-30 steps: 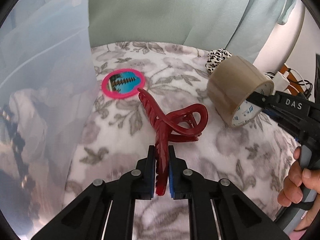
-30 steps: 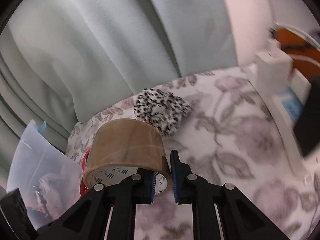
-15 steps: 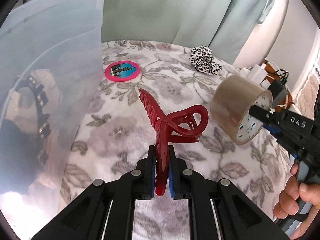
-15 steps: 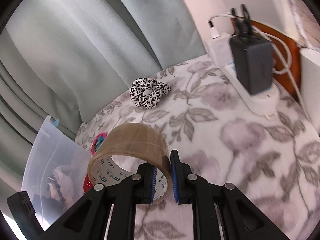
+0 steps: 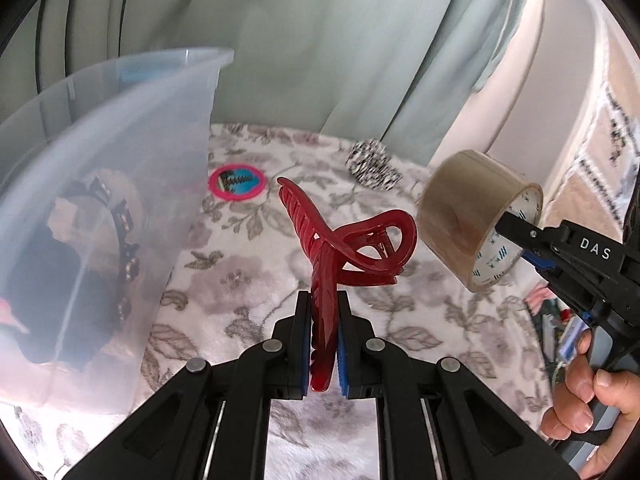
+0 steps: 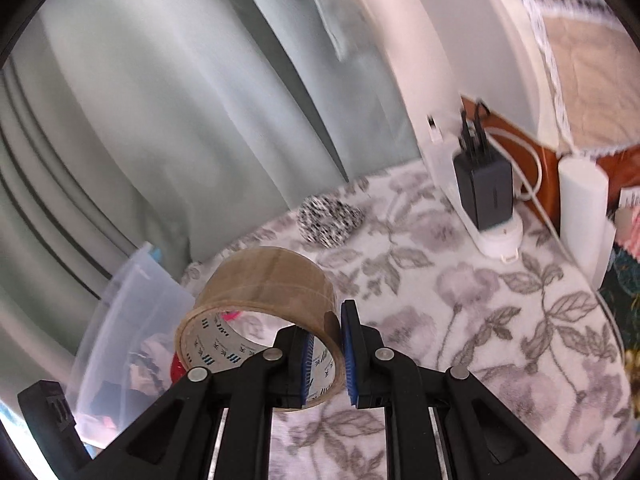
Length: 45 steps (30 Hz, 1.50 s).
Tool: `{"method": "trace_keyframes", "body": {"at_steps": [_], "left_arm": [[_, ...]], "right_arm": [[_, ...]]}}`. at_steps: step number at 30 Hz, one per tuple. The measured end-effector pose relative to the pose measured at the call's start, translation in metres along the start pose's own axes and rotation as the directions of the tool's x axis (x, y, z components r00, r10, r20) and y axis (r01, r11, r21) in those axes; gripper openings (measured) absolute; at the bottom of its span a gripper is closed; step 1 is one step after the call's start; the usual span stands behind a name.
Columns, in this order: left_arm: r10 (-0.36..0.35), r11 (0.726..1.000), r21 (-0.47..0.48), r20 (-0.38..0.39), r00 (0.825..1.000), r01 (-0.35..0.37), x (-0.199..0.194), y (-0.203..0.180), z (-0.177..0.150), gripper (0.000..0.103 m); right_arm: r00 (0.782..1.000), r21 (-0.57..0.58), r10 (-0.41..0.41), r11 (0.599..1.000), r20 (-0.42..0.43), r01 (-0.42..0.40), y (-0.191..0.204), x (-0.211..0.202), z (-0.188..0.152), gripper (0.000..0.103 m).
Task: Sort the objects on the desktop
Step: 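Carry the red claw clip with the left tool while the right tool carries the tape over the bin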
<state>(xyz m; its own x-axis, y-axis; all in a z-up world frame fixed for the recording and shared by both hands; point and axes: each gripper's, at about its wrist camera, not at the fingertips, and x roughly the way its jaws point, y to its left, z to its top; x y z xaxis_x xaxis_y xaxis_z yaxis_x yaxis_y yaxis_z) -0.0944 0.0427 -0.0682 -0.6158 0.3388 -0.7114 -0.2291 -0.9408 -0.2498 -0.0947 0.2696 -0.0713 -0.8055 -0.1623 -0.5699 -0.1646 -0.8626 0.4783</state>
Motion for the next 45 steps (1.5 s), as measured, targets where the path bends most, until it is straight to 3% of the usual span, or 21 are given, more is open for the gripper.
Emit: {"method": "trace_keyframes", "body": {"at_steps": [5,12,17,22,31,36,45], "left_arm": [[-0.052,0.999,0.011,0.085,0.995,0.051,-0.035,-0.001,0.009,0.011],[-0.117,0.992,-0.010,0.239,0.964,0.123,-0.095,0.014,0.019,0.011],[-0.103,0.991,-0.052,0.325,0.940,0.126,-0.124,0.040,0.024,0.011],[-0.014,0.989,-0.129,0.388,0.921,0.070,-0.147,0.078,0.025,0.011],[0.157,0.955,-0.293,0.372,0.915,-0.045,-0.152,0.144,0.017,0.011],[0.201,0.936,-0.342,0.342,0.918,-0.078,-0.142,0.167,0.015,0.011],[0.247,0.923,-0.363,0.294,0.923,-0.131,-0.122,0.187,0.021,0.011]], "right_arm": [[0.997,-0.033,0.038,0.999,0.064,-0.035,0.024,-0.028,0.011,0.015],[0.984,-0.090,0.122,0.990,0.133,-0.111,0.064,-0.059,0.024,0.015],[0.972,-0.144,0.183,0.976,0.145,-0.163,0.098,-0.066,0.026,0.015],[0.962,-0.214,0.249,0.951,0.110,-0.222,0.141,-0.056,0.019,0.015],[0.939,-0.300,0.340,0.892,-0.048,-0.338,0.214,-0.008,-0.013,0.015],[0.934,-0.334,0.335,0.873,-0.121,-0.356,0.239,0.016,-0.032,0.015],[0.944,-0.384,0.286,0.863,-0.164,-0.328,0.255,0.048,-0.044,0.015]]}}
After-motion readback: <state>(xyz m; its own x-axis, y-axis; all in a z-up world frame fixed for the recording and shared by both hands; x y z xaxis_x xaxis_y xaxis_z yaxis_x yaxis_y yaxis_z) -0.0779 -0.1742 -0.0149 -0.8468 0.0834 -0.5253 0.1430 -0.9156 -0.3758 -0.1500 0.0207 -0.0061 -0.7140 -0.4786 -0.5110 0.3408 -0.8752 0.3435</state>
